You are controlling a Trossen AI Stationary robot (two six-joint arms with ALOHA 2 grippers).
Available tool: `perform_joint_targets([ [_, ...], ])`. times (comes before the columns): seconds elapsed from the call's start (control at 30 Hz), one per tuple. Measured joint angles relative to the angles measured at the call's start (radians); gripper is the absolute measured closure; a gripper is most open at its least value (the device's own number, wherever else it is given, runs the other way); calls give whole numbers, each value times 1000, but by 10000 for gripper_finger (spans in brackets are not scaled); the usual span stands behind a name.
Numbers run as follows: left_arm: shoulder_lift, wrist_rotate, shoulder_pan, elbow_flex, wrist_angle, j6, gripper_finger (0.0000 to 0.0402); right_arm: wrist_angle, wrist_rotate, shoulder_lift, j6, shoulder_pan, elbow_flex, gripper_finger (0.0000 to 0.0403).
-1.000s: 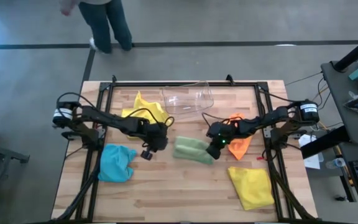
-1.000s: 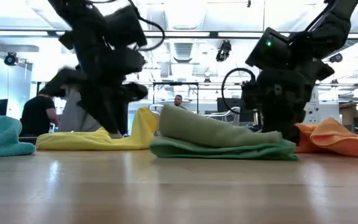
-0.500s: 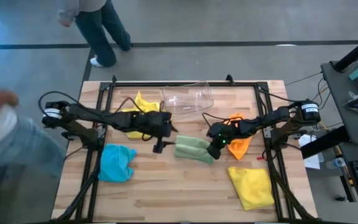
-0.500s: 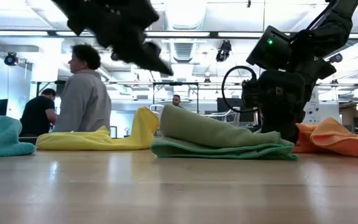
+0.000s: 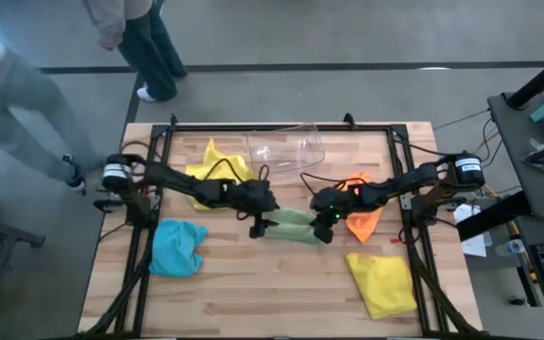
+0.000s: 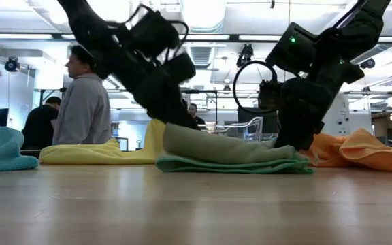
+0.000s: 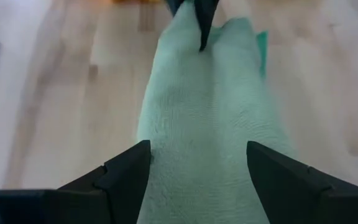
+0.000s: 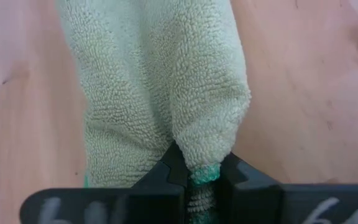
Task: Fold microfiber towels
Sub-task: Put the light green microfiber cloth into the transparent bin
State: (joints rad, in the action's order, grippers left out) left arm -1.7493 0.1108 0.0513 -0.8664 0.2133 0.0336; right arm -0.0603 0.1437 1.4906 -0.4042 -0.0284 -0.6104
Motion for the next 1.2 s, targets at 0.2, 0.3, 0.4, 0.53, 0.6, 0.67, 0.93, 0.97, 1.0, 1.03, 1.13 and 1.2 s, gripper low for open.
perform_joint_targets([
  [0.2,-67,0,-1,6,-14,-21,153,14,-1,0,-1,0,-6,385],
  [0.3,-77,0,-1,5,-20,-20,152,14,3,0,-3,0,-6,385],
  [0.4,-69,0,-1,5,-28,-19,152,15,6,0,-1,0,-6,385],
  [0.53,-17,0,3,9,-54,3,152,19,8,-3,29,3,-6,385],
  [0.6,31,0,6,9,-62,16,152,22,7,-3,57,7,-6,385],
  [0.67,89,0,8,9,-72,33,152,22,5,-4,75,9,-6,385],
  [0.93,251,6,59,20,-100,25,152,167,-102,-3,168,36,-95,385],
  [0.97,251,30,73,23,-99,19,152,187,-121,-3,184,43,-114,385],
  [1.0,250,69,91,28,-98,2,152,205,-138,-3,197,51,-132,385],
  [1.03,248,112,110,38,-97,-11,152,220,-153,-3,214,59,-148,385],
  [1.13,234,203,169,74,-43,-56,152,237,-189,-3,252,87,-182,385],
  [1.2,231,249,205,106,-41,-81,152,243,-218,-3,271,104,-195,385],
])
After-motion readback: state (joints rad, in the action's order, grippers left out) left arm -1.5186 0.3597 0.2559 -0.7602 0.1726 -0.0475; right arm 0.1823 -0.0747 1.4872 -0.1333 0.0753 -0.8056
